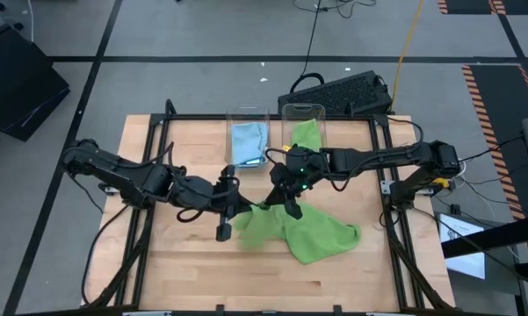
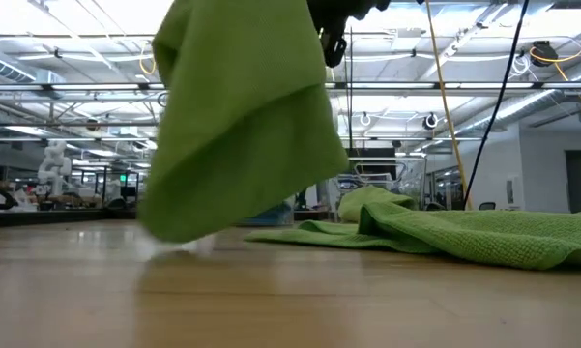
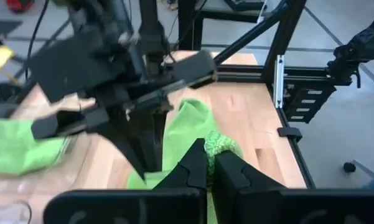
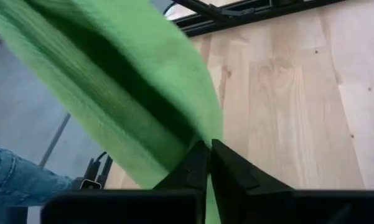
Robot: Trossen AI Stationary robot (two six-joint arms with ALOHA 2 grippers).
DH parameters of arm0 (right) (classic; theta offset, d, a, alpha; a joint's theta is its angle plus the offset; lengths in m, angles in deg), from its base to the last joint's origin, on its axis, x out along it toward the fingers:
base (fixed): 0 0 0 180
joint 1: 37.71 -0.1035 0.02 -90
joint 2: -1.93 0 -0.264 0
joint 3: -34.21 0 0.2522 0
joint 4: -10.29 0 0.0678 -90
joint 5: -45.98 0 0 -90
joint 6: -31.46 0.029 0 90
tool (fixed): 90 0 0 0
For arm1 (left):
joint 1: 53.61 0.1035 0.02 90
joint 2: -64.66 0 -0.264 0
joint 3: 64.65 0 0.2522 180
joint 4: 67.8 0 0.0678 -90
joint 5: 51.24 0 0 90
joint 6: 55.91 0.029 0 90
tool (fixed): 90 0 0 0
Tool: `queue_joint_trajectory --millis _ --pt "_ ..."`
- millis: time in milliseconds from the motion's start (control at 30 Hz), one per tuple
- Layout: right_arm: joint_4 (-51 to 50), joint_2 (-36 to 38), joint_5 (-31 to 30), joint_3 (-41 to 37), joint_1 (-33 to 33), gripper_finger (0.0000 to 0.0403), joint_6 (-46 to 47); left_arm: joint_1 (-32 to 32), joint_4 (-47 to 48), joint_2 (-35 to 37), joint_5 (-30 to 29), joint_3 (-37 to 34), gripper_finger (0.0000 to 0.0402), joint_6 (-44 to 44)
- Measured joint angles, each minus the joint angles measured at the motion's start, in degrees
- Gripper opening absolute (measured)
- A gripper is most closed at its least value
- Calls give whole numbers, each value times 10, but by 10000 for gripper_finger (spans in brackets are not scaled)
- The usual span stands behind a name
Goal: Fold microfiber towels
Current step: Fold the left green microfiber towel
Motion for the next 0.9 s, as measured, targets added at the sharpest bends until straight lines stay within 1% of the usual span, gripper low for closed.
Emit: queue_joint_trajectory --millis 167,200,300,400,500,600,700,800,900 --pt "-4 6 -8 0 11 3 1 -3 63 0 2 0 26 -56" --pt "-7 11 -16 0 13 3 8 -3 77 0 3 0 30 -73" --pt "-12 23 -15 0 22 2 43 -3 114 0 -2 0 52 -119" --pt "-26 40 -14 0 30 2 92 -5 143 0 -27 0 89 -145" --pt "-50 61 -5 0 36 1 133 -5 169 0 -43 0 141 -151" --pt "-80 77 22 0 43 1 188 1 183 0 -57 0 198 -153" --pt "-102 89 81 0 52 1 265 14 170 0 -85 0 244 -153" --pt "-115 98 146 0 60 1 341 35 135 0 -101 0 274 -151" --pt "-109 104 197 0 67 1 387 57 77 0 -106 0 289 -149"
